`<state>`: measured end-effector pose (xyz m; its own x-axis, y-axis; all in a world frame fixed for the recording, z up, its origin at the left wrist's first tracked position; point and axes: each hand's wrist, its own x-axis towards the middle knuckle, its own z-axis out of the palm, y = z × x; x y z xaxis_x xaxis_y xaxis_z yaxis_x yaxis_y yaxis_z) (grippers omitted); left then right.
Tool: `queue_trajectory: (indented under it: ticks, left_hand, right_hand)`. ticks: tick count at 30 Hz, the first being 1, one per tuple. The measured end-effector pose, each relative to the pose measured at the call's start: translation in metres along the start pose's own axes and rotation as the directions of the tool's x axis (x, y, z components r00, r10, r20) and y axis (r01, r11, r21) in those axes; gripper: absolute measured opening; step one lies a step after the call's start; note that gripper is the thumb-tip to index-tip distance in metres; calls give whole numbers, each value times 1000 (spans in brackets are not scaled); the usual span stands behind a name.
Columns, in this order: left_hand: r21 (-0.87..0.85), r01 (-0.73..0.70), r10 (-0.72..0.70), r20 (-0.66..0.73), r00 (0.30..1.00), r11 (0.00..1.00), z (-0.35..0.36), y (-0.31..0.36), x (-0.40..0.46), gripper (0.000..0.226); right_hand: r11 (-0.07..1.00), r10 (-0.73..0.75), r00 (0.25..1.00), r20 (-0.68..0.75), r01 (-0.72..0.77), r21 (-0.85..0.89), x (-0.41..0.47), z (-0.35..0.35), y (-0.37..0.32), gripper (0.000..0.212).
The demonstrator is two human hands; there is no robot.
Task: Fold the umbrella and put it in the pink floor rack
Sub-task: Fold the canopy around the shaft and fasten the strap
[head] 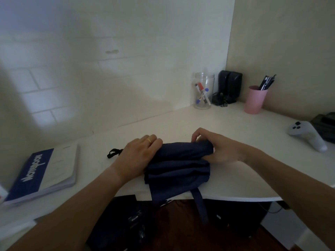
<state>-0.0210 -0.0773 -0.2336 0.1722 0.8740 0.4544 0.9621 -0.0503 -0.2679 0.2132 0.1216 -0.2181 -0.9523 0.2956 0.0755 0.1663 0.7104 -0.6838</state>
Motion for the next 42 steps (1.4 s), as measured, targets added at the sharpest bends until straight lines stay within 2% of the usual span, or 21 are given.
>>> queue_trajectory:
  ticks: [3,8,10,12,15,18,20,23,24,26,27,29,31,33,34,36,37,39,42]
  left_hand:
    - [64,-95,99,-64,993,993,1,5,-3,14]
    - [91,-152,154,-16,988,984,0,-1,-10,19]
    - [22,-109,108,44,993,994,-5,-9,-17,36]
    - [-117,4,12,139,990,993,-11,-16,-25,52]
    - [-331,188,-79,318,945,925,-16,-24,-37,57]
    - [-393,175,-45,317,947,903,-16,-25,-43,60]
    - [-361,150,-37,302,953,920,-16,-25,-47,60]
    - [-256,67,-2,245,970,964,-15,-20,-54,60]
    - [-223,32,14,201,979,974,-14,-17,-57,59]
    - [-193,9,14,116,993,981,-9,-11,-63,62]
    - [-194,16,-3,66,998,981,-6,-8,-64,64]
    - [-187,54,-59,-25,998,981,0,-5,-65,65]
    - [-186,94,-104,-44,994,978,1,-1,-63,64]
    - [-307,133,-133,20,991,943,-9,3,-58,68]
    - [-409,173,-144,102,984,896,-15,4,-56,71]
    - [-552,281,-151,270,951,785,-24,5,-52,77]
    - [-558,321,-168,307,937,766,-26,4,-51,79]
    - [-503,307,-196,262,945,808,-25,3,-49,71]
    - [-472,192,-152,122,981,861,-19,6,-51,40]
  right_hand:
    - [992,22,999,38,-26,122,0,-6,-1,31]
    - [995,-93,991,-92,88,-48,-6,1,-1,27]
    - [977,-163,975,-150,139,-161,-10,8,0,27]
    - [946,-222,955,-198,161,-283,-16,15,2,26]
    - [890,-267,942,-205,159,-427,-23,25,5,23]
    - [860,-264,947,-182,145,-489,-28,25,3,23]
    - [891,-250,955,-160,162,-423,-30,21,-3,20]
    - [984,-158,972,-173,140,-112,-28,13,-8,8]
    - [996,-94,981,-168,92,-17,-26,9,-9,12]
    - [994,37,995,-92,-27,107,-22,3,-10,33]
    - [995,74,997,-38,-71,75,-20,-1,-10,40]
    - [996,91,995,28,-90,-25,-17,0,-10,39]
    - [998,47,998,-45,-49,-44,-18,9,-6,30]
    - [991,-48,984,-172,25,-131,-22,18,-2,28]
    - [971,-131,967,-219,80,-226,-24,22,0,30]
    - [877,-312,913,-264,170,-449,-29,29,3,33]
    - [827,-378,885,-271,191,-530,-31,32,3,33]
    - [777,-437,859,-266,211,-593,-34,34,3,32]
    - [853,-348,912,-216,213,-477,-38,25,-3,36]
